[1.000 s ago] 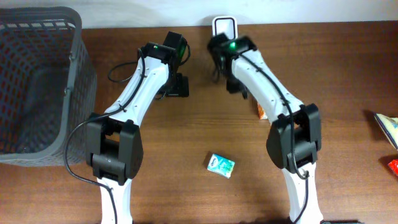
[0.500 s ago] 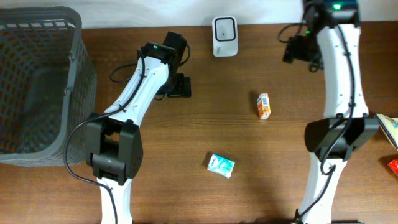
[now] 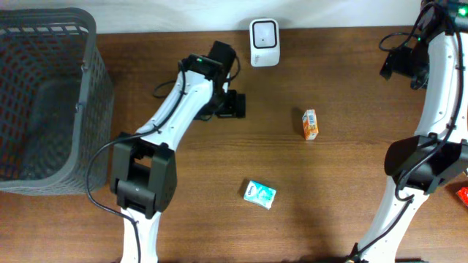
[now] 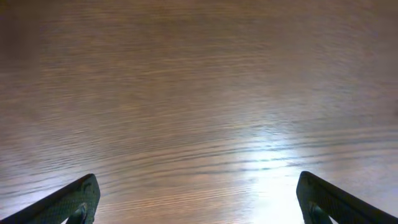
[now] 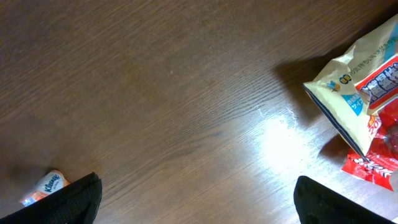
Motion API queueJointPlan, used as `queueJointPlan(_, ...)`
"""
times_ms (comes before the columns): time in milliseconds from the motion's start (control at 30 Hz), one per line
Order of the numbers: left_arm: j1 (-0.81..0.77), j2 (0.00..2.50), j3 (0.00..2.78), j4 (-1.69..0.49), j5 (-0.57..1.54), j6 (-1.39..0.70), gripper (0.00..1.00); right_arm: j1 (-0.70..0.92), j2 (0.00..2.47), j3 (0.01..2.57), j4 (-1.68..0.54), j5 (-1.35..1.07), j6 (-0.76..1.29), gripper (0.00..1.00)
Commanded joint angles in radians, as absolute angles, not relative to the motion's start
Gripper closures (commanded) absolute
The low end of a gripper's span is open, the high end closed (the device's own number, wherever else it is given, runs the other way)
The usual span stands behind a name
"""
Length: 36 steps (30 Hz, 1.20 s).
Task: Scan the item barcode
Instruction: 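Drop the orange pack and raise the right gripper to the right, then reach the left gripper right toward the orange pack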
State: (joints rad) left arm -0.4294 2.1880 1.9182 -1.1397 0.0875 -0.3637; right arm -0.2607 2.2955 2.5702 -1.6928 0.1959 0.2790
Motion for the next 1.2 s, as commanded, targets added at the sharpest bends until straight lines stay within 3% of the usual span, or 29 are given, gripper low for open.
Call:
queueJointPlan(0, -0.463, 2.201, 1.912, -1.127, 0.108, -0.362, 0.0, -0.266, 2.286, 2.585, -1.695, 0.191, 0.273, 0.02)
queueJointPlan(1167, -0.572, 2.21, 1.912, -1.089, 0.09, -0.322, 0.01, -0.266, 2.286, 2.585, -1.695, 0.191, 0.273, 0.02)
